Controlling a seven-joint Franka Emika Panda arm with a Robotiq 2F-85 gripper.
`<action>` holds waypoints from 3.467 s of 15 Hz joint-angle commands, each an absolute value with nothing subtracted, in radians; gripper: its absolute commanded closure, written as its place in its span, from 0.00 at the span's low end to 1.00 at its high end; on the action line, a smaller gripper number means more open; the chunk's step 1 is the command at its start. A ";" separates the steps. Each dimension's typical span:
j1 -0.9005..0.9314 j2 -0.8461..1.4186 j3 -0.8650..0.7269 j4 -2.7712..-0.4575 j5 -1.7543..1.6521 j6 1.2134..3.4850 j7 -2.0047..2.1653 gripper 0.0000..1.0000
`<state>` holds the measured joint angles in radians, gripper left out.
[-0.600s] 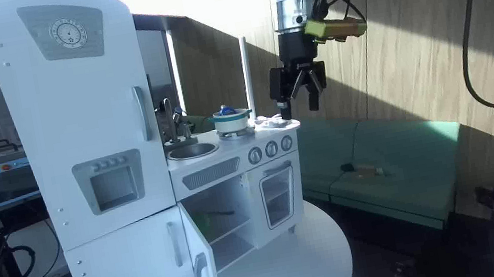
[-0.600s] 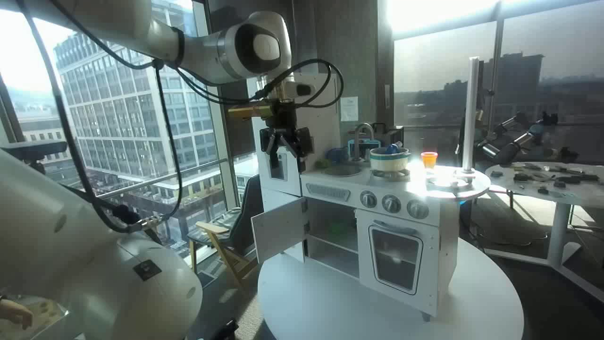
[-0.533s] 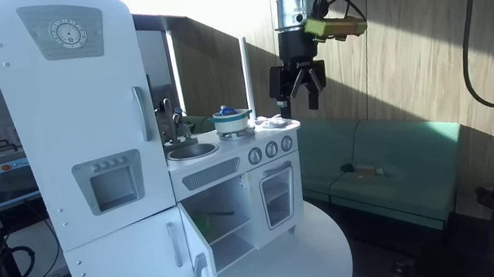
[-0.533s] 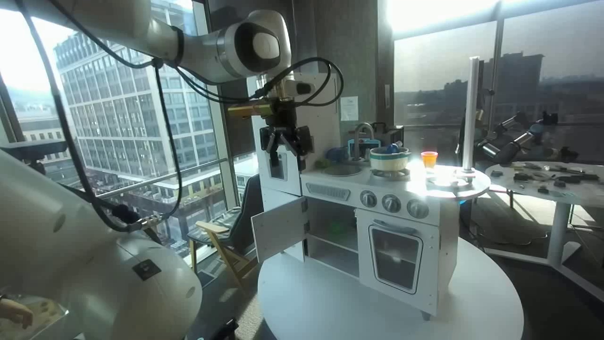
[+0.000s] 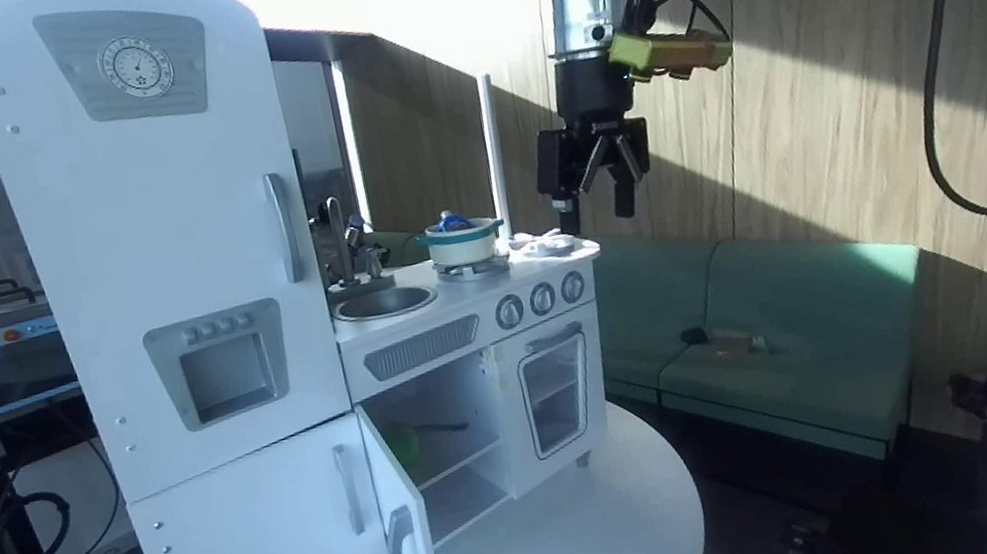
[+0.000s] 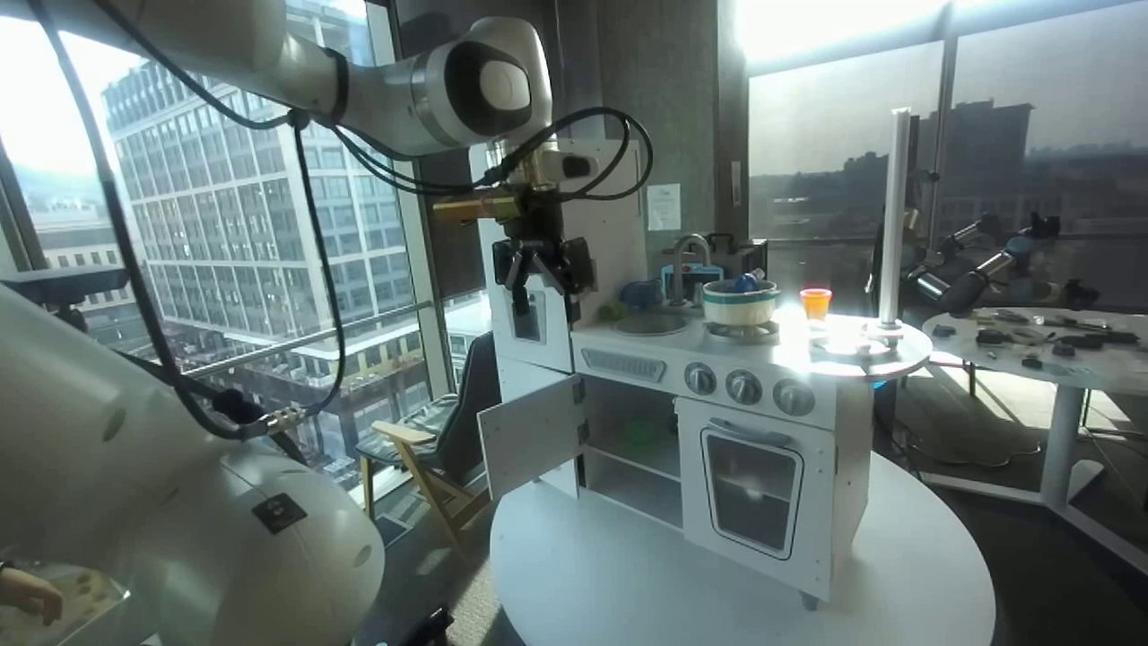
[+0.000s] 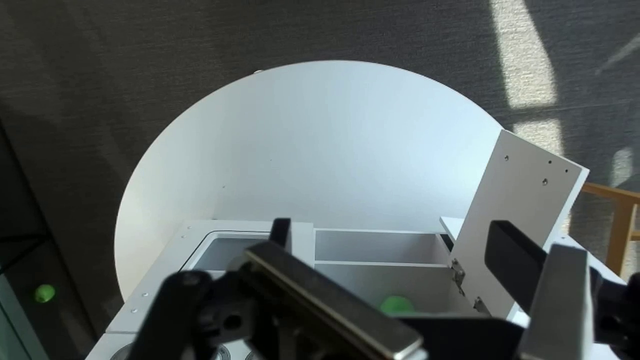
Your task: Close the middle cabinet door at the bottom and then open the bottom left and top left cabinet doors
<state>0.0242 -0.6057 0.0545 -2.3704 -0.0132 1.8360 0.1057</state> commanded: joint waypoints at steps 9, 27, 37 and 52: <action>0.188 -0.184 0.215 -2.357 -0.030 2.173 0.050 0.00; 0.284 0.302 0.277 -2.015 -0.114 2.341 -0.018 0.00; 0.316 0.346 0.165 -1.974 -0.256 2.328 0.140 0.00; 0.247 0.259 0.034 -2.129 -0.412 2.542 0.260 0.00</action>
<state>0.2713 0.3356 0.0494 -2.0330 -0.3650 2.4271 0.2921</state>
